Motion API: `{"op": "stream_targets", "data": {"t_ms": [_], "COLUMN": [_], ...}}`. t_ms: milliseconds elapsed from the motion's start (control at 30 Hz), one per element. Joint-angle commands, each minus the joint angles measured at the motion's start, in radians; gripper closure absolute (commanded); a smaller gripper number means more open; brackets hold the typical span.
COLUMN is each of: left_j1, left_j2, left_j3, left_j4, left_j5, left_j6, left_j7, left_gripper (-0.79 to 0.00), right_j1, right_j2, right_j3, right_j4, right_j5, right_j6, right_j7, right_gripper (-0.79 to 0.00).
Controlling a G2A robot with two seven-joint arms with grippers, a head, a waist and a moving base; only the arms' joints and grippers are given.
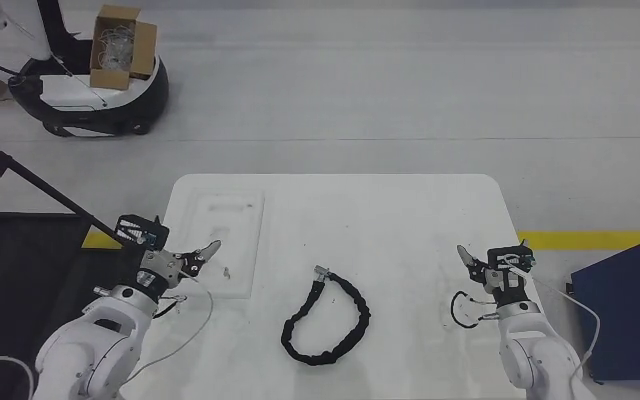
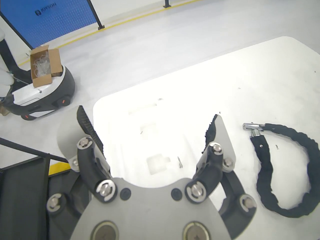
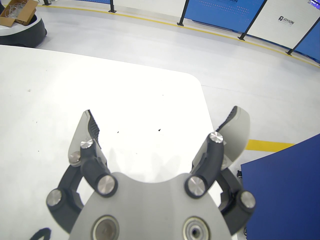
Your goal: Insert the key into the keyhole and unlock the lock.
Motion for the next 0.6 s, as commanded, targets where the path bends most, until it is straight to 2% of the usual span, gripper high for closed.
{"op": "stream_targets", "data": {"t_ms": [0, 100, 567], "left_j1": [-0.010, -0.026, -0.026], "left_j2": [0.003, 0.009, 0.009], "left_j3": [-0.010, -0.020, -0.020], "left_j4": [-0.007, 0.003, 0.003], "left_j5": [-0.107, -0.281, -0.281], "left_j6": [-0.039, -0.091, -0.091], "left_j7": [-0.106, -0.253, -0.253], "left_gripper": [-0.785, -0.785, -0.785], "right_j1": [0.000, 0.000, 0.000], "right_j2": [0.000, 0.000, 0.000], "right_j3": [0.000, 0.000, 0.000], "right_j4": [0.000, 0.000, 0.000], "right_j5": [0.000, 0.000, 0.000], "right_j6": [0.000, 0.000, 0.000], "right_j7": [0.000, 0.000, 0.000], "right_gripper": [-0.785, -0.785, -0.785]}}
